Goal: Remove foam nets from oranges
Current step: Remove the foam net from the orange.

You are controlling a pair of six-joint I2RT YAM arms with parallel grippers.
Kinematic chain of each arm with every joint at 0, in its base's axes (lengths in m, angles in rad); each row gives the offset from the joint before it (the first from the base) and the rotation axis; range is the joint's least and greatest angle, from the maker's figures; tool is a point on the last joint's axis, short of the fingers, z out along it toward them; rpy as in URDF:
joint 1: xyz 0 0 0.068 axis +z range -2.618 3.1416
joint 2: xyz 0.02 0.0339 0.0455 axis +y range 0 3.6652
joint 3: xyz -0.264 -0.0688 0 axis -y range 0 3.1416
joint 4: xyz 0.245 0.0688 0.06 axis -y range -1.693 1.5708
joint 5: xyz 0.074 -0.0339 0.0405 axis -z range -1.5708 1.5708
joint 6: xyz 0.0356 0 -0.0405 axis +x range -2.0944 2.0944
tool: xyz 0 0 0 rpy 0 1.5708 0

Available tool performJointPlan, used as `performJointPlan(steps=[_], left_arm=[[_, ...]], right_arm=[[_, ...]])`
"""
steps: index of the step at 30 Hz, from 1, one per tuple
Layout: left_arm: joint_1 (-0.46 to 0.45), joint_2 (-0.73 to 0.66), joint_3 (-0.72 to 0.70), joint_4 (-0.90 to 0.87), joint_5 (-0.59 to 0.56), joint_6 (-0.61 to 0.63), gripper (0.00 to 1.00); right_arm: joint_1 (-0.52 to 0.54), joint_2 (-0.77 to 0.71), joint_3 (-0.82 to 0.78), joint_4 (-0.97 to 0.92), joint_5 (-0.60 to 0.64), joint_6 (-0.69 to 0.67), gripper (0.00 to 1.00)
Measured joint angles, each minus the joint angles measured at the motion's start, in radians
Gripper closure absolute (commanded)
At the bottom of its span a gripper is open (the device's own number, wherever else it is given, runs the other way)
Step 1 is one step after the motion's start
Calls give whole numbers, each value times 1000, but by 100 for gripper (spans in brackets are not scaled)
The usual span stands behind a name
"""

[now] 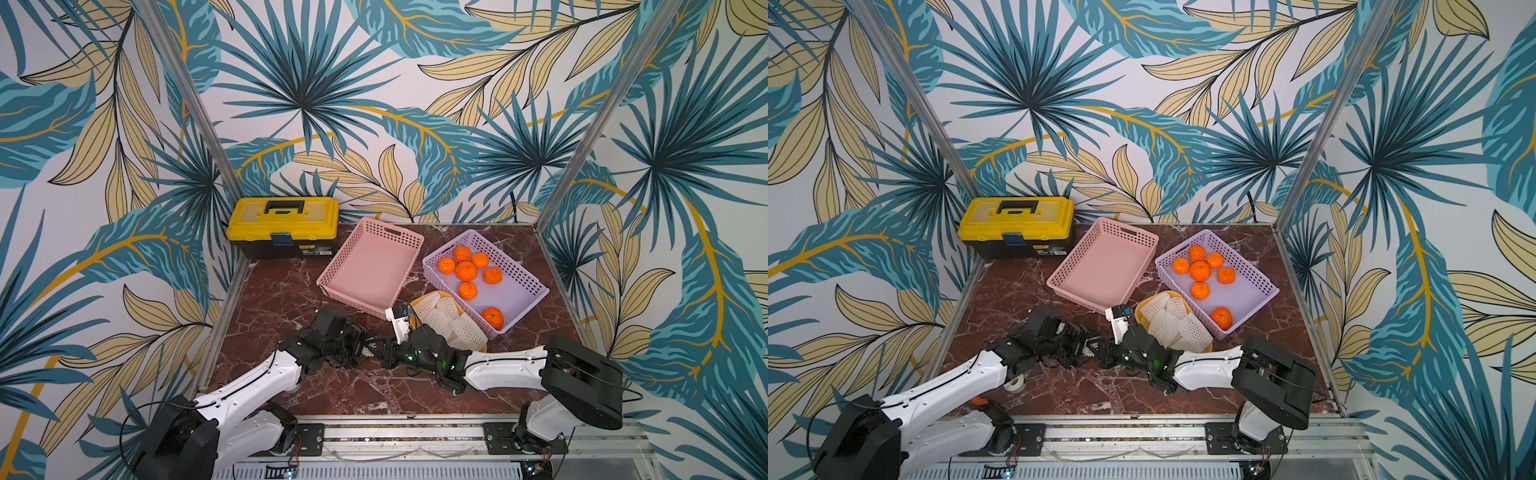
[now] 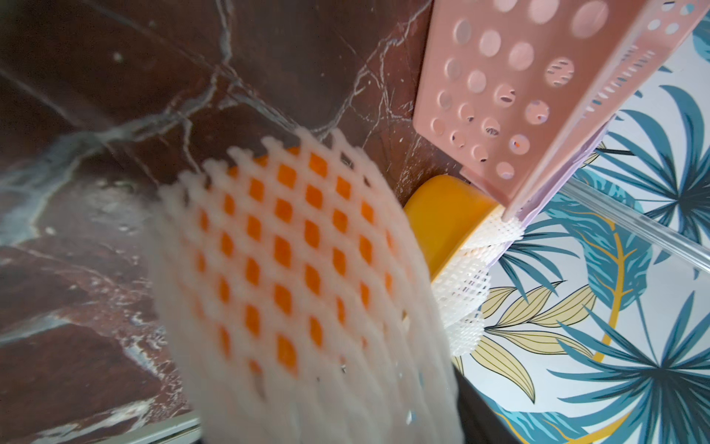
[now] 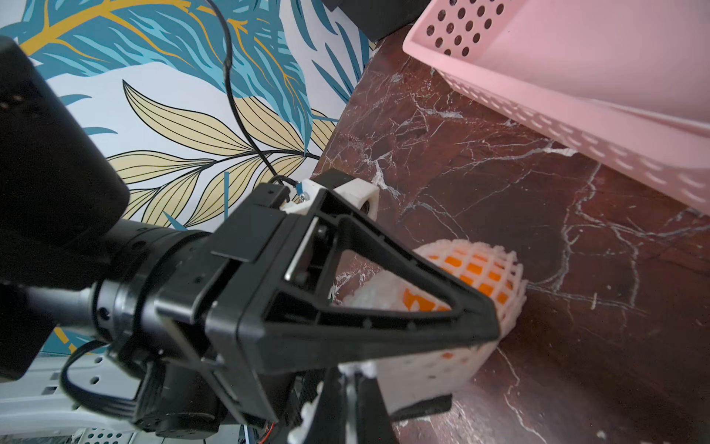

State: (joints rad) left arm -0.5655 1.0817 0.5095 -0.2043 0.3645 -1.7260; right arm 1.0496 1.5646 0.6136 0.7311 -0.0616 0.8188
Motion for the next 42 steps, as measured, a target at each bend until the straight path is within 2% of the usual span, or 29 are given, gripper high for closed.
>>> performJointPlan(steps=[2,4,11,14,17,24,29,33,40,42], left_arm=[[0,-5,0,5,-6,-8,58],[0,-7,0,9,-10,-11,68],[1,-11,0,15,-19,-14,96],[1,-11,0,11,-19,-11,100],[1,-11,0,8,-20,-14,100],[1,-11,0,6,-18,-13,97],[1,-9,0,6,-11,-13,96],[1,-5,0,5,-8,-9,90],[5,7,0,-5,-12,-2,77],[6,7,0,-6,-15,-2,76]], right_arm=[[0,-11,-8,2,-6,0,100],[0,-20,-14,2,-16,-3,93],[-3,-29,-39,5,-25,-7,47],[-5,-42,-63,13,-2,8,32],[-9,-68,-77,16,16,15,25],[-21,-86,-70,-15,24,6,21],[-22,-79,-52,-33,7,-5,22],[-23,-41,-39,-2,-43,-8,31],[-24,-9,-28,39,-82,-4,57],[-23,-10,-24,47,-83,-8,63]])
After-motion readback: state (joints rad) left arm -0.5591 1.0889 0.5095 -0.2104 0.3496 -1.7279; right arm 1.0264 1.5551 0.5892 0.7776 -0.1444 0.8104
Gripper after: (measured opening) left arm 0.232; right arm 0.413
